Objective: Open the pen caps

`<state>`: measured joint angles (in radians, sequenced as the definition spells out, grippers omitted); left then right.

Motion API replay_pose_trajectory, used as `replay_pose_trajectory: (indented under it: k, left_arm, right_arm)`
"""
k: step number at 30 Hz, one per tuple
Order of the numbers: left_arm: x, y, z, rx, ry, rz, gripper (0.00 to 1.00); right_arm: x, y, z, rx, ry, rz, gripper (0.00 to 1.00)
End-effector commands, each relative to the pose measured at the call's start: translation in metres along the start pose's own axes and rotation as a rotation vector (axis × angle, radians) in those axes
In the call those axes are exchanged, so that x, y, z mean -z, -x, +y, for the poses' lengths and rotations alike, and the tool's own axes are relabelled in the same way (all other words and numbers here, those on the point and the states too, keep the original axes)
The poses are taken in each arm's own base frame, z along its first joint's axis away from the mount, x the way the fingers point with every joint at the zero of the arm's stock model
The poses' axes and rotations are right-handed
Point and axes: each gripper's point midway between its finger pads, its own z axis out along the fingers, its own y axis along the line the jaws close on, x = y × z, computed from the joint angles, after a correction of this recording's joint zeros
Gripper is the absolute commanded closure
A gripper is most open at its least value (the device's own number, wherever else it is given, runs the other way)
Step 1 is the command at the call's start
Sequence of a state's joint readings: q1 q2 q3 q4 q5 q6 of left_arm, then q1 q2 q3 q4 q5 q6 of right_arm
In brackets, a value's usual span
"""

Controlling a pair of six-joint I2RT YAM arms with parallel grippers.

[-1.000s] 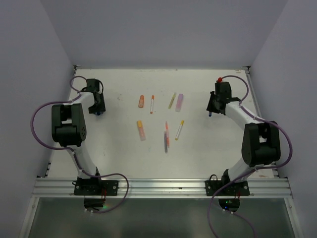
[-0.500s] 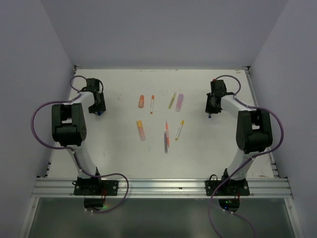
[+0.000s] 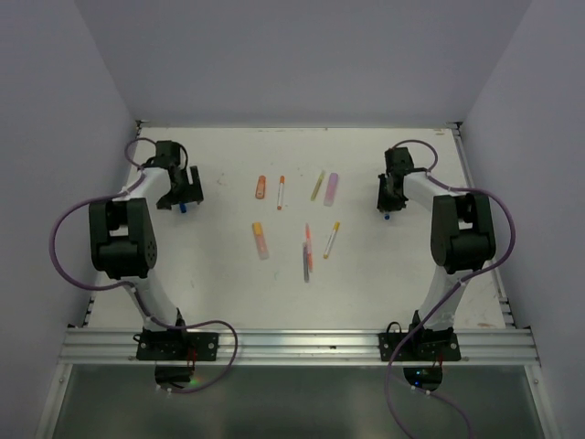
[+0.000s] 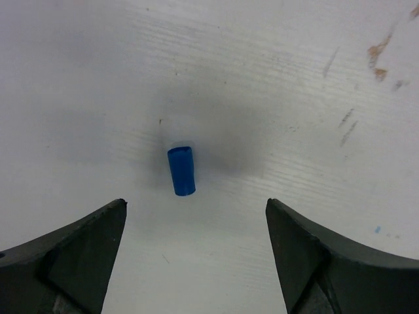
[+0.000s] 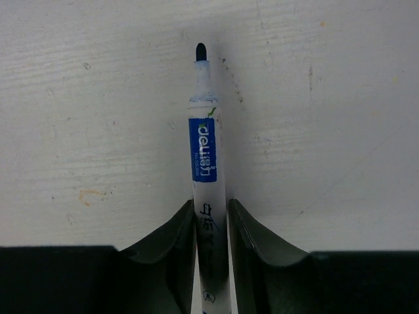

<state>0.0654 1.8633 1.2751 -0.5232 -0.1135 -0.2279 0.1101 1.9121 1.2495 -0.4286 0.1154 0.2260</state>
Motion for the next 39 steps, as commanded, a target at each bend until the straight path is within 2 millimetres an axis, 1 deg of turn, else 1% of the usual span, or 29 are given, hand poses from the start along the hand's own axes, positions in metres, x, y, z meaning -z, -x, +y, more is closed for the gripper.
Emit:
replay_pose_trajectory:
  k: [1, 3, 4, 6, 7, 8, 9, 10, 11, 12, 13, 14, 16, 17, 19, 23, 25, 26, 27, 29, 30, 31, 32, 33, 34, 35, 36, 38, 39]
  left_arm:
    - [0.073, 0.053, -0.004, 0.065, -0.051, -0.197, 0.08]
    - [0.091, 0.06, -0.004, 0.099, -0.064, -0.25, 0.06]
    - [0.113, 0.069, -0.004, 0.11, -0.083, -0.319, 0.05]
    - [0.126, 0.066, -0.002, 0.126, -0.096, -0.359, 0.01]
    - [0.147, 0.072, -0.002, 0.134, -0.113, -0.422, 0.0]
    - [0.149, 0.065, 0.001, 0.136, -0.11, -0.425, 0.0]
    - [0.155, 0.063, 0.004, 0.141, -0.103, -0.445, 0.0]
    - [0.173, 0.065, 0.006, 0.147, -0.111, -0.497, 0.0]
    - [0.173, 0.056, 0.008, 0.153, -0.107, -0.495, 0.0]
    - [0.191, 0.057, 0.009, 0.16, -0.127, -0.553, 0.0]
    - [0.196, 0.055, 0.009, 0.161, -0.138, -0.574, 0.0]
    - [0.192, 0.046, 0.01, 0.163, -0.141, -0.573, 0.0]
    - [0.209, 0.044, 0.011, 0.173, -0.164, -0.639, 0.0]
    - [0.204, 0.037, 0.011, 0.171, -0.164, -0.635, 0.0]
    - [0.213, 0.037, 0.013, 0.179, -0.166, -0.681, 0.0]
    - [0.208, 0.028, 0.013, 0.175, -0.172, -0.688, 0.0]
    - [0.209, 0.026, 0.009, 0.166, -0.192, -0.694, 0.0]
    - [0.207, 0.024, 0.007, 0.16, -0.198, -0.689, 0.0]
    - [0.208, 0.023, 0.005, 0.153, -0.212, -0.696, 0.0]
    - [0.203, 0.017, 0.001, 0.139, -0.223, -0.683, 0.0]
    - [0.203, 0.015, -0.001, 0.133, -0.237, -0.69, 0.0]
    - [0.2, 0.012, -0.005, 0.121, -0.246, -0.686, 0.0]
    - [0.193, 0.005, -0.006, 0.114, -0.248, -0.668, 0.0]
    - [0.19, 0.002, -0.008, 0.108, -0.252, -0.663, 0.0]
    - [0.186, -0.003, -0.01, 0.099, -0.256, -0.65, 0.0]
    - [0.184, -0.005, -0.012, 0.094, -0.259, -0.645, 0.0]
    - [0.183, -0.007, -0.014, 0.088, -0.266, -0.637, 0.0]
    - [0.184, -0.006, -0.014, 0.088, -0.266, -0.64, 0.0]
    - [0.184, -0.005, -0.013, 0.09, -0.261, -0.641, 0.0]
  right_arm:
    - [-0.006, -0.003, -0.01, 0.023, -0.05, 0.026, 0.69]
    - [-0.009, -0.007, -0.011, 0.025, -0.056, 0.039, 0.67]
    - [-0.01, -0.009, -0.013, 0.026, -0.064, 0.042, 0.66]
    - [-0.012, -0.011, -0.014, 0.027, -0.069, 0.05, 0.66]
    - [-0.013, -0.012, -0.014, 0.026, -0.071, 0.051, 0.66]
    - [-0.013, -0.013, -0.014, 0.026, -0.07, 0.055, 0.6]
    - [-0.014, -0.013, -0.015, 0.027, -0.075, 0.057, 0.59]
    - [-0.015, -0.014, -0.014, 0.027, -0.073, 0.057, 0.56]
    - [-0.015, -0.014, -0.015, 0.027, -0.077, 0.059, 0.54]
    - [-0.015, -0.015, -0.015, 0.026, -0.079, 0.06, 0.54]
    - [-0.015, -0.015, -0.014, 0.027, -0.074, 0.06, 0.51]
    - [-0.015, -0.014, -0.014, 0.026, -0.071, 0.061, 0.5]
    - [-0.013, -0.012, -0.012, 0.023, -0.063, 0.054, 0.45]
    - [-0.011, -0.01, -0.011, 0.022, -0.057, 0.047, 0.43]
    - [-0.007, -0.006, -0.01, 0.015, -0.05, 0.033, 0.37]
    - [0.014, 0.01, -0.008, 0.0, -0.03, -0.028, 0.25]
    - [0.036, 0.026, -0.005, -0.026, -0.011, -0.096, 0.19]
    - [0.043, 0.03, -0.004, -0.036, -0.003, -0.117, 0.13]
    - [0.062, 0.04, 0.0, -0.048, 0.019, -0.168, 0.09]
    - [0.08, 0.046, 0.008, -0.074, 0.055, -0.216, 0.03]
    - [0.097, 0.05, 0.02, -0.064, 0.081, -0.26, 0.02]
    - [0.105, 0.051, 0.026, -0.074, 0.09, -0.281, 0.01]
    - [0.111, 0.05, 0.029, -0.075, 0.078, -0.296, 0.01]
    - [0.125, 0.047, 0.047, -0.058, 0.108, -0.319, 0.02]
    - [0.13, 0.043, 0.054, -0.048, 0.107, -0.327, 0.01]
    - [0.133, 0.038, 0.058, -0.042, 0.082, -0.336, 0.01]
    - [0.139, 0.03, 0.076, -0.026, 0.103, -0.333, 0.01]
    - [0.141, 0.015, 0.086, -0.023, 0.106, -0.313, 0.02]
    - [0.142, 0.005, 0.099, -0.028, 0.127, -0.301, 0.06]
